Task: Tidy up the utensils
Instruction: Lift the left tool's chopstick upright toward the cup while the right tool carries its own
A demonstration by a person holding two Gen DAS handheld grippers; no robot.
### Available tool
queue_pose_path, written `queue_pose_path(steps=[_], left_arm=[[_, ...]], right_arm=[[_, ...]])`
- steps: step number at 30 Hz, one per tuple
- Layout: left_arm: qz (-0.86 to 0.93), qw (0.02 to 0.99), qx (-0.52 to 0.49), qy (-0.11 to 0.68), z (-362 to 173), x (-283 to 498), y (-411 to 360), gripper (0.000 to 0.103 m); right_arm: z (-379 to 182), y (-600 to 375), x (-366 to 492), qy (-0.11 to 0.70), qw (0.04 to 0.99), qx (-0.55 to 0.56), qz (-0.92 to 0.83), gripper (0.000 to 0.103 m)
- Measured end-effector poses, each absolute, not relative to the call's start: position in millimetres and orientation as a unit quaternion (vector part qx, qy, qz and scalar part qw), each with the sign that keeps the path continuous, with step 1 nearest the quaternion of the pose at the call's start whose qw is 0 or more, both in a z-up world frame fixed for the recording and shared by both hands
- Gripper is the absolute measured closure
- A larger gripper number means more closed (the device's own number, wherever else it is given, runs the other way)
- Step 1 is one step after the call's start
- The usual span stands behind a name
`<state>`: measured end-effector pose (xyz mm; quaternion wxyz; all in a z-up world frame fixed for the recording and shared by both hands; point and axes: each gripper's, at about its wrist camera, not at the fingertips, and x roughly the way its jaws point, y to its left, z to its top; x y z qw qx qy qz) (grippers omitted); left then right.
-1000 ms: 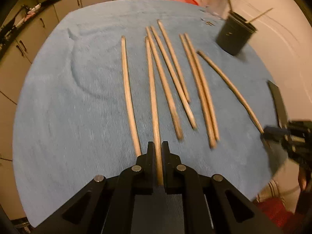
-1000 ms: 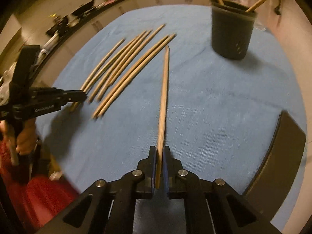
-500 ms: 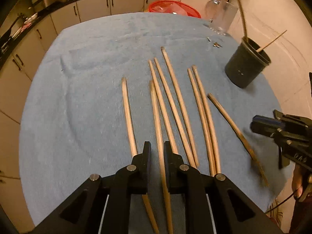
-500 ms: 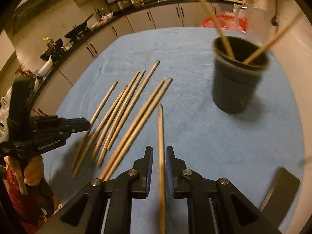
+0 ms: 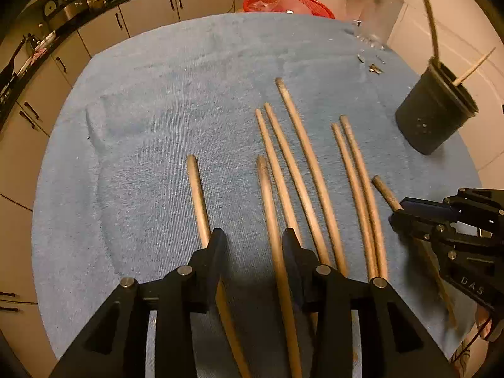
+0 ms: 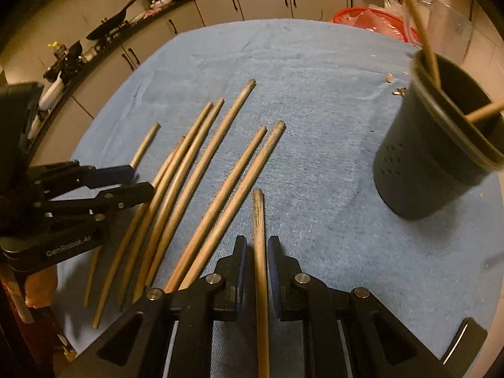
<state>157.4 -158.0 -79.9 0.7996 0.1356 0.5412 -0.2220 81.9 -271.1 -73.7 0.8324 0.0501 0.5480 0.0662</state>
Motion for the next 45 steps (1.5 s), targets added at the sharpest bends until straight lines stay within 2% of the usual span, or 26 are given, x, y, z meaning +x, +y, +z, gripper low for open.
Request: queue_pose_path(steps=[6, 7, 9, 10, 13, 23, 28, 45], left_arm=[[-0.201, 0.809, 0.146, 0.532, -83, 172, -179, 0.066], [-0.194, 0.811, 0.144, 0.532, -83, 175, -181, 0.071], [-0.181, 0.814, 0.134, 0.536, -80, 178, -176, 0.090], [-0.179, 0.812, 0.129, 0.540, -79, 179, -175, 0.095], [-0.200, 0.813, 0.101, 0.537, -68, 165, -164, 0.095], [-0.226, 0.877, 0.043, 0.423, 35, 93, -126, 0.095], [-0.234, 0.893, 0.029, 0.383, 70, 62, -109, 0.095], [-0.241, 0.907, 0.040, 0.342, 104, 26, -100, 0.095]], right_arm=[[-74, -268, 96, 0.539, 0.840, 0.041, 0.049, 0.088], [-74, -268, 98, 0.538, 0.841, 0.042, 0.045, 0.091], [-74, -269, 101, 0.535, 0.842, 0.048, 0.043, 0.094], [-71, -272, 99, 0.528, 0.846, 0.059, 0.045, 0.095], [-53, -276, 83, 0.496, 0.863, 0.075, 0.053, 0.095], [48, -277, -7, 0.330, 0.936, 0.092, 0.074, 0.095], [78, -269, -42, 0.272, 0.955, 0.093, 0.074, 0.095], [112, -277, -91, 0.218, 0.969, 0.098, 0.058, 0.095]])
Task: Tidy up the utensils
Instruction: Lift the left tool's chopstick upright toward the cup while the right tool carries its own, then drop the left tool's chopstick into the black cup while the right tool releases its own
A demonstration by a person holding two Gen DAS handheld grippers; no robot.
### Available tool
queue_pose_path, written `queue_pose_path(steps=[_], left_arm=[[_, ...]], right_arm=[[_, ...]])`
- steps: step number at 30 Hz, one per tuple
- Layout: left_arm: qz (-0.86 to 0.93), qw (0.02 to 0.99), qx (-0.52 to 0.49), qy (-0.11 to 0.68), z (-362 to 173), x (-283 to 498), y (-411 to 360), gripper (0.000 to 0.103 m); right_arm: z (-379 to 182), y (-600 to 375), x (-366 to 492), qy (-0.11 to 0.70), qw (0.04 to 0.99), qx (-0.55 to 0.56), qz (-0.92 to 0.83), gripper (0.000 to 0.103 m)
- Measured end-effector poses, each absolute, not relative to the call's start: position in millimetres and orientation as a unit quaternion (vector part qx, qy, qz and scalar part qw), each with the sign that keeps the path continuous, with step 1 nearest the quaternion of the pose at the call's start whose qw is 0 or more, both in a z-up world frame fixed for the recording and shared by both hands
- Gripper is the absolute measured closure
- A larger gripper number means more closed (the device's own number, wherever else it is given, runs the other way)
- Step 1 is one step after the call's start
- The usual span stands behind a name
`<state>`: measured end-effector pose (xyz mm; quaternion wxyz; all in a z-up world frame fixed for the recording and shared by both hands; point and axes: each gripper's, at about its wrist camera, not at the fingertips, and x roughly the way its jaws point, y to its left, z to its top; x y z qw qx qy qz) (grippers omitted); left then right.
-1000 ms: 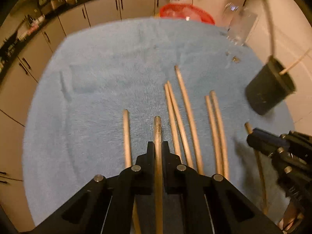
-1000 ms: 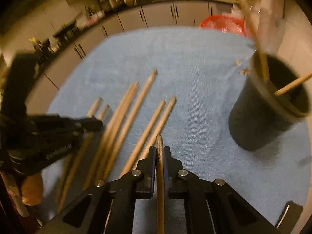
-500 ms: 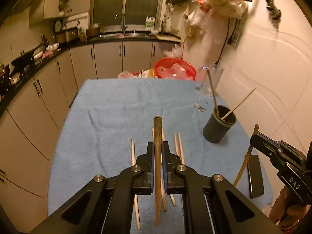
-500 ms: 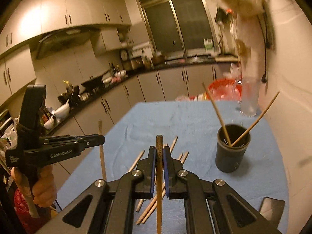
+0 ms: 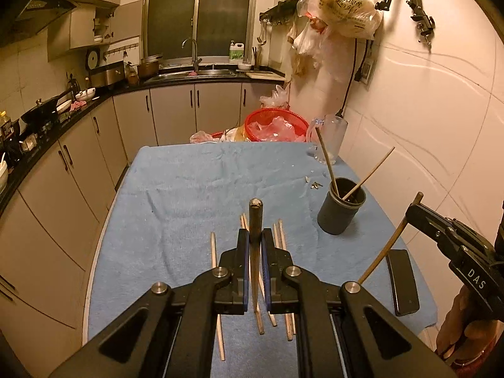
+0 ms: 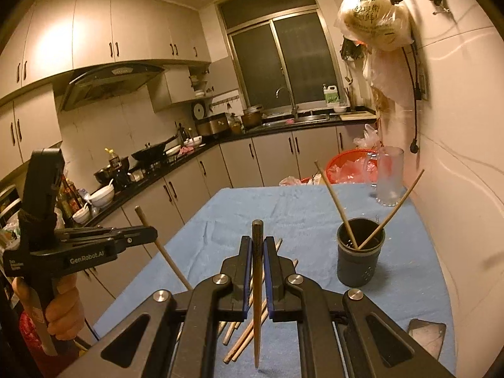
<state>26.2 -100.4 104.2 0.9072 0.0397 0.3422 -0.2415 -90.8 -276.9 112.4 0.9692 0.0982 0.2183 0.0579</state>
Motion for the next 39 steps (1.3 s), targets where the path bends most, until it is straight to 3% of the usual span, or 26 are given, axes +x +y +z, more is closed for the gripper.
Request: queue_pose_path(steps=[25, 39], left_arm=[[-0.260, 0.907, 0.046, 0.327, 126, 16, -107, 0.095], [-0.304, 0.903, 0.054, 0.298, 166, 25, -157, 0.095]], right_arm=[[135, -302, -108, 0.185, 0.975, 0.117, 0.036, 0.095], [178, -338, -111, 0.142, 0.982, 0.124, -0.001, 0.095]])
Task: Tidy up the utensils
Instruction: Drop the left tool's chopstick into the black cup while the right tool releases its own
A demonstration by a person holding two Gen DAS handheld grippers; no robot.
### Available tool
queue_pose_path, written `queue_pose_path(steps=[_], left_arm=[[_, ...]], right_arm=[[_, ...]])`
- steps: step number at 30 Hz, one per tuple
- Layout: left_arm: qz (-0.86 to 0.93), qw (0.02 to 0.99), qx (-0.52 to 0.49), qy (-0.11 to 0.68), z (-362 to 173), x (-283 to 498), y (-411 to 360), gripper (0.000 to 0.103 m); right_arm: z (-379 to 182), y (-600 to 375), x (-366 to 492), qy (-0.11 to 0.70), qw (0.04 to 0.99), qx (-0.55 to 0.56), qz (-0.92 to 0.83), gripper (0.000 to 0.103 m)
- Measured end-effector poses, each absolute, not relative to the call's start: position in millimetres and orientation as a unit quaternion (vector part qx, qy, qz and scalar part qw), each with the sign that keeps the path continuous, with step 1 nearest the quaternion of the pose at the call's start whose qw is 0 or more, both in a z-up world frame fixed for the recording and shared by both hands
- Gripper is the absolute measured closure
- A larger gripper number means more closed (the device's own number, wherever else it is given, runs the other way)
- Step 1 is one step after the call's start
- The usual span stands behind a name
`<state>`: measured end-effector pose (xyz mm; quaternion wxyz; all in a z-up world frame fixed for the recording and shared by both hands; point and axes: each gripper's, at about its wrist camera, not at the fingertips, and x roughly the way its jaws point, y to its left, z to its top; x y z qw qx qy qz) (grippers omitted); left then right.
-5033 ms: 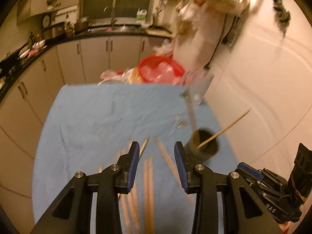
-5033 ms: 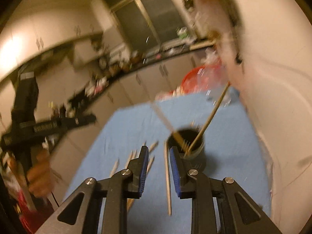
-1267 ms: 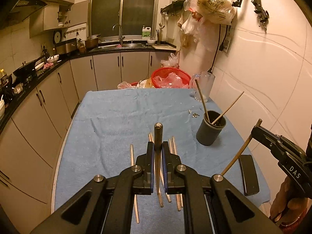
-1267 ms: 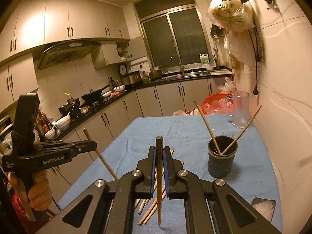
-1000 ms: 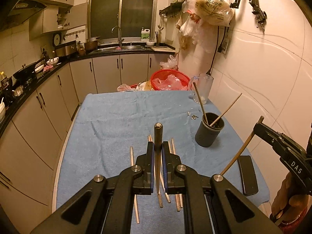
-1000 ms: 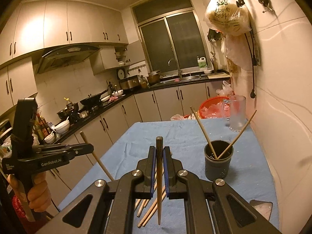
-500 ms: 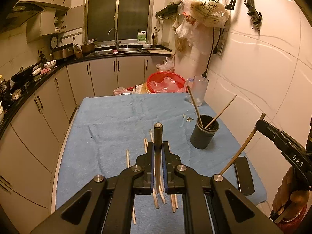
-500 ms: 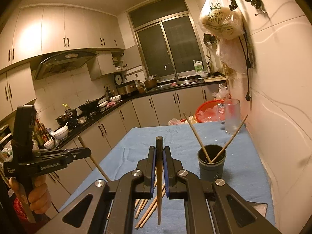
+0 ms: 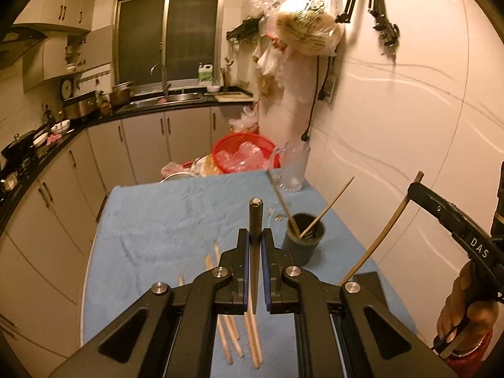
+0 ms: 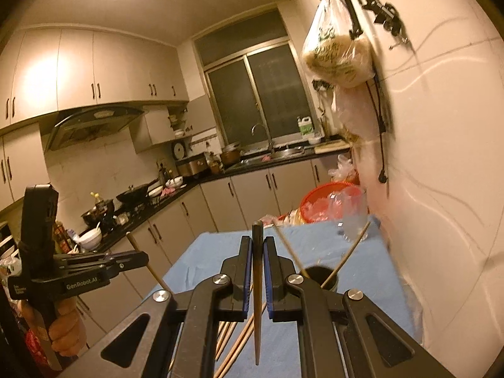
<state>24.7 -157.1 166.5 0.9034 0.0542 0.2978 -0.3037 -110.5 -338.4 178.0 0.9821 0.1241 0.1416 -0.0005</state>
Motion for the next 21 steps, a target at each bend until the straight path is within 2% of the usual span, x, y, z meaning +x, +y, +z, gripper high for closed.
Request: queue_pose_path(steps=[14, 21], left_arm=[[-0.341, 0.902, 0.035, 0.263, 209, 57, -220, 0.095], [-0.347, 0.897, 0.015, 0.271, 207, 84, -249, 0.095]], right_arm=[[224, -376, -73, 0.090, 0.987, 0.121, -0.051, 0.095], [225, -395, -47, 0.086, 0.986, 0.118, -0.080, 0.095]])
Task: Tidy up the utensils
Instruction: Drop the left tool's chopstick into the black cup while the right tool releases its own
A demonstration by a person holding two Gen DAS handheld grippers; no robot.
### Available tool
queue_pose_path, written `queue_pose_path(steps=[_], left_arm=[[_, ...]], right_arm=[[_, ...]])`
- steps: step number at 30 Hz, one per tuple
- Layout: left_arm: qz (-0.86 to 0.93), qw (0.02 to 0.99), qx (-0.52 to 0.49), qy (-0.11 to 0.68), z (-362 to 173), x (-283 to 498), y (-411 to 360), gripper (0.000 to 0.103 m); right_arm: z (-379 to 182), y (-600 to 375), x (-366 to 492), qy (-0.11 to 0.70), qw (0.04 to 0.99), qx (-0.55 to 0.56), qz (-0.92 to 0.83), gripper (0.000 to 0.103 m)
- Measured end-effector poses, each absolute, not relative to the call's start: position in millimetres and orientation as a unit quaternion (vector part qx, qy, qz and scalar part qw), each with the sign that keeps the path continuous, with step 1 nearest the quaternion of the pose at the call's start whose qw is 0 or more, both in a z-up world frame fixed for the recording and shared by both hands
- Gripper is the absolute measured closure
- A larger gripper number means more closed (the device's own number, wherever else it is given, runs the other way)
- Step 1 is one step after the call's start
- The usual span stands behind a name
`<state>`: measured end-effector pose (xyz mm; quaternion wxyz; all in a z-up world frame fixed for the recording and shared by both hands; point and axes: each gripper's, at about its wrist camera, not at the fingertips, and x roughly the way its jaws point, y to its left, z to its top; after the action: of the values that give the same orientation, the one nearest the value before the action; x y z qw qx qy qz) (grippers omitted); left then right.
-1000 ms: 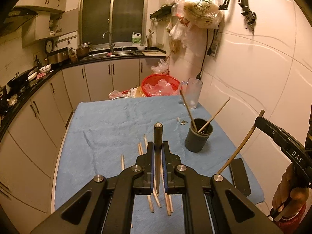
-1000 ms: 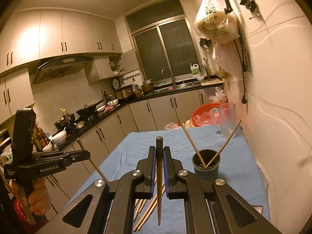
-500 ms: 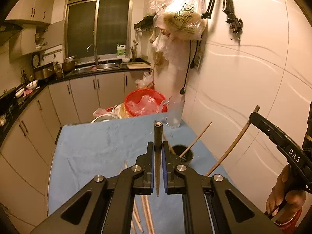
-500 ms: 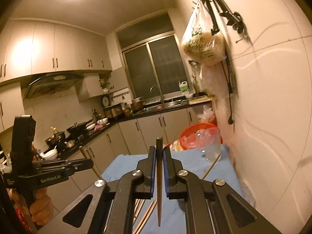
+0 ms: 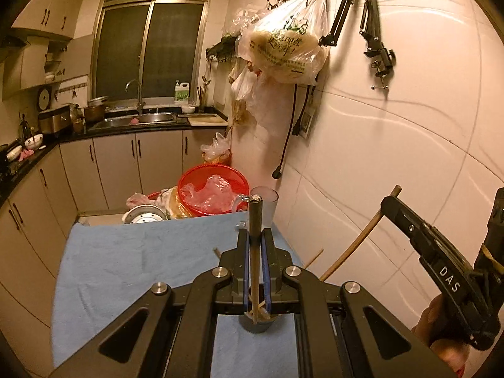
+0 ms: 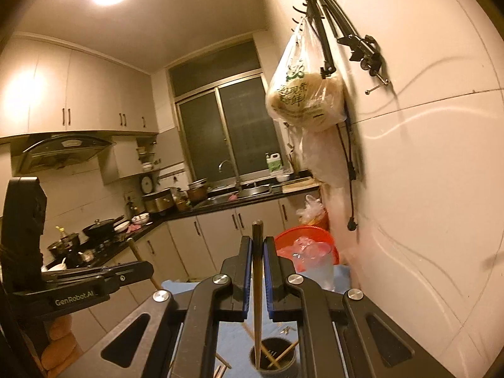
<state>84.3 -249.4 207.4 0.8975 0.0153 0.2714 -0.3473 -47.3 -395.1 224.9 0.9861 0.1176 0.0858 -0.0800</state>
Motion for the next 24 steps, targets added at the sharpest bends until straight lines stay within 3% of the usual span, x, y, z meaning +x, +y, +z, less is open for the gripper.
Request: queue_pose_path(steps=[24], left_arm=[[-0.327, 0.871, 0.027, 0.364, 129, 135, -298, 0.095]], right_arm=[[136, -437, 20, 0.205, 0.962, 0.163, -0.081, 0.093]])
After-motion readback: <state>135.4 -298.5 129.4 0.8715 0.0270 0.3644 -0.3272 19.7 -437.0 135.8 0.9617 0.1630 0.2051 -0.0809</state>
